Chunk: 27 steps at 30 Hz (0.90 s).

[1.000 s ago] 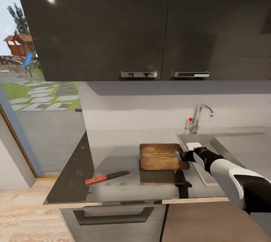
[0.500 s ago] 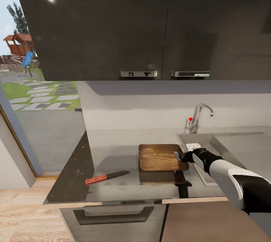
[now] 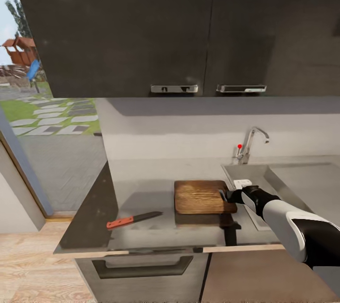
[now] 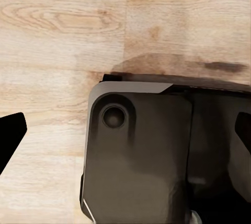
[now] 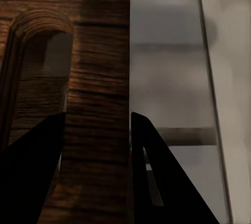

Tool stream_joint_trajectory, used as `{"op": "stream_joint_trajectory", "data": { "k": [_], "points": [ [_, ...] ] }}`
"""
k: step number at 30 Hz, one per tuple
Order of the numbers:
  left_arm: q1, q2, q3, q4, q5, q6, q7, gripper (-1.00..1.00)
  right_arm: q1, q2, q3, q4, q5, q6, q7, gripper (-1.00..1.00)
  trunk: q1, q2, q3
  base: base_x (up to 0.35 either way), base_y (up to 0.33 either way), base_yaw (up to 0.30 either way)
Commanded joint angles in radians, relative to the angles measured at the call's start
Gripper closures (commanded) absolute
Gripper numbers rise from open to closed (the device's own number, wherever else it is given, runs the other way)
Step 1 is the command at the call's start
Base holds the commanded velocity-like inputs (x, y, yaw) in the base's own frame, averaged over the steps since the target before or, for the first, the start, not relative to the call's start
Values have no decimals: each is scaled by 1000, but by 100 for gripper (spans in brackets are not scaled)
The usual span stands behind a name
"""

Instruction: In the kitchen, take the Vidalia onion out of the sink, dice it on the chopping board with the paring knife, put the diced onion into the bowl on the countertop, then place both the paring knife and the chopping board into the sink.

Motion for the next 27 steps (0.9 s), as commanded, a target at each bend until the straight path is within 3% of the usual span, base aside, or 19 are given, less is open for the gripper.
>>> {"op": "stream_joint_trajectory", "data": {
  "k": [1,18,19,27],
  "points": [
    [0,-1,6,-1,2,-2,-1,-100,0,0,-5,-2,10,6,5,100,1,-2,-4,0,0,0],
    [0,0,6,-1,2,-1,-1,-100,0,0,-5,-2,10,6,5,100,1,-2,-16,0,0,0],
    [0,0,6,-1,2,-1,-1,-100,0,0,-5,-2,10,6,5,-100,1,-2,-16,0,0,0],
    [0,0,6,-1,2,-2,-1,-100,0,0,-5,-2,10,6,6,-100,1,-2,-16,0,0,0]
  ]
}}
